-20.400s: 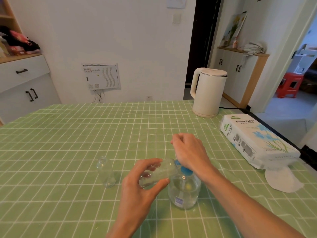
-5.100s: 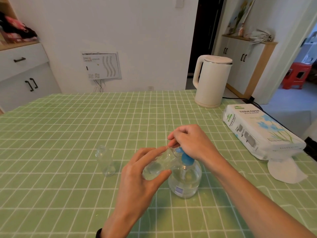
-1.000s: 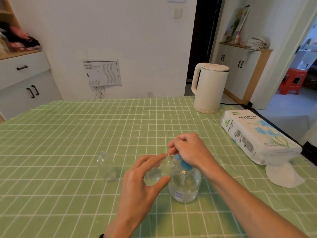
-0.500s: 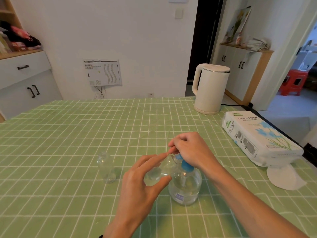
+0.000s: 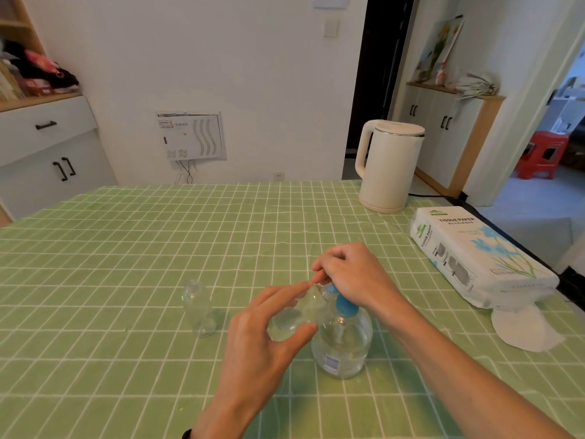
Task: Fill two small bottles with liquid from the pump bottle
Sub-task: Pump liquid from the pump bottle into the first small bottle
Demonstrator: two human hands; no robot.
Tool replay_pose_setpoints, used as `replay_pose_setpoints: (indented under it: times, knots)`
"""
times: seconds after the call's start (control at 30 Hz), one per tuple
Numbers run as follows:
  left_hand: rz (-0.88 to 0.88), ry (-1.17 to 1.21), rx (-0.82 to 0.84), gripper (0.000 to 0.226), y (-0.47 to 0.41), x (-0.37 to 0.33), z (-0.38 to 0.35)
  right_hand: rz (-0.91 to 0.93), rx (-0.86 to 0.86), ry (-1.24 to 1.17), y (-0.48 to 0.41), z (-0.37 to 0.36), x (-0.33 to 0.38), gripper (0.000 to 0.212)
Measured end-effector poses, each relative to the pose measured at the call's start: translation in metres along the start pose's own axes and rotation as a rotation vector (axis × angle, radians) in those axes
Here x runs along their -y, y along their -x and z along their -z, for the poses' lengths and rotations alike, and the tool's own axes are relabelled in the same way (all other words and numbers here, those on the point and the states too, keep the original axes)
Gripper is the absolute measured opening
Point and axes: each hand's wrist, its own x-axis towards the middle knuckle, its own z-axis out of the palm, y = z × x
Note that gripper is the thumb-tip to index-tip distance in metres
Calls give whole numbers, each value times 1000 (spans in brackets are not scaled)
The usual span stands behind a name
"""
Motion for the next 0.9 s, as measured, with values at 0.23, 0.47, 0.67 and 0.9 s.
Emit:
replay_pose_setpoints:
  times: [0.23,0.47,0.67,0.9]
  knots:
    - [-4,-16,-6,61,0,2,-1,-14,11,-33,-2,-2,-3,29]
    - [16,-24,4,59,2,5,-4,-21,11,-20,-2,-6,-9,31]
    - [6,-17,7,58,2,3,-1,-29,21,-10,0,-3,-4,31]
    - [-10,-21,14,57,-1,1,0,1,4,4,-1,-1,1,30]
